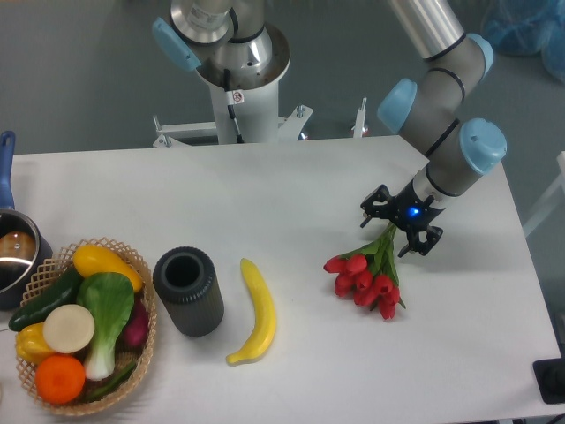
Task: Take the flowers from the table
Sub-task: 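Lower the open gripper around the tulip stems just below the blooms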
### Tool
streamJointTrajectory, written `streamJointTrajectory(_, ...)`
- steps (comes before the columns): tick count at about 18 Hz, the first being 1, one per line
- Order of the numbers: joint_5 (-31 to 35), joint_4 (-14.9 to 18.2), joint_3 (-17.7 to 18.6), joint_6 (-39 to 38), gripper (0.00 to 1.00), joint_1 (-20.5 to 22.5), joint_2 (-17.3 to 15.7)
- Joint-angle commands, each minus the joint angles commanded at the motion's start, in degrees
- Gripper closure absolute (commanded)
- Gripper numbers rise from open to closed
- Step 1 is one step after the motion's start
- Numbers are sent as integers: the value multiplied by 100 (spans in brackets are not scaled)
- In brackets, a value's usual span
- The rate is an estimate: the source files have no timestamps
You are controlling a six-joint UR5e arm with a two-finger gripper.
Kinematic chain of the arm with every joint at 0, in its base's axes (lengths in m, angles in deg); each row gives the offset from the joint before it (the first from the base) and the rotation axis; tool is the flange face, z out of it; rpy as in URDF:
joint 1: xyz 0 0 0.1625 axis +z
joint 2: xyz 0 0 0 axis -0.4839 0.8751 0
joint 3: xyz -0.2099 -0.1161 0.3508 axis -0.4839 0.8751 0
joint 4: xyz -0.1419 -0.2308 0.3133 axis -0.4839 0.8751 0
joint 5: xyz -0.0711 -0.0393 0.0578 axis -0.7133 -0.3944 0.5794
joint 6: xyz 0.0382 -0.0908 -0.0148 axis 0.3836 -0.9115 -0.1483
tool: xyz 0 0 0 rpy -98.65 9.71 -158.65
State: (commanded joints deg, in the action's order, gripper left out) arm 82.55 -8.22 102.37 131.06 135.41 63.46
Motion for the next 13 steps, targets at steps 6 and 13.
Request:
streamJointTrajectory(6,0,18,35,185,15,9,9)
streamJointTrajectory(13,9,18,79,185,39,9,-17)
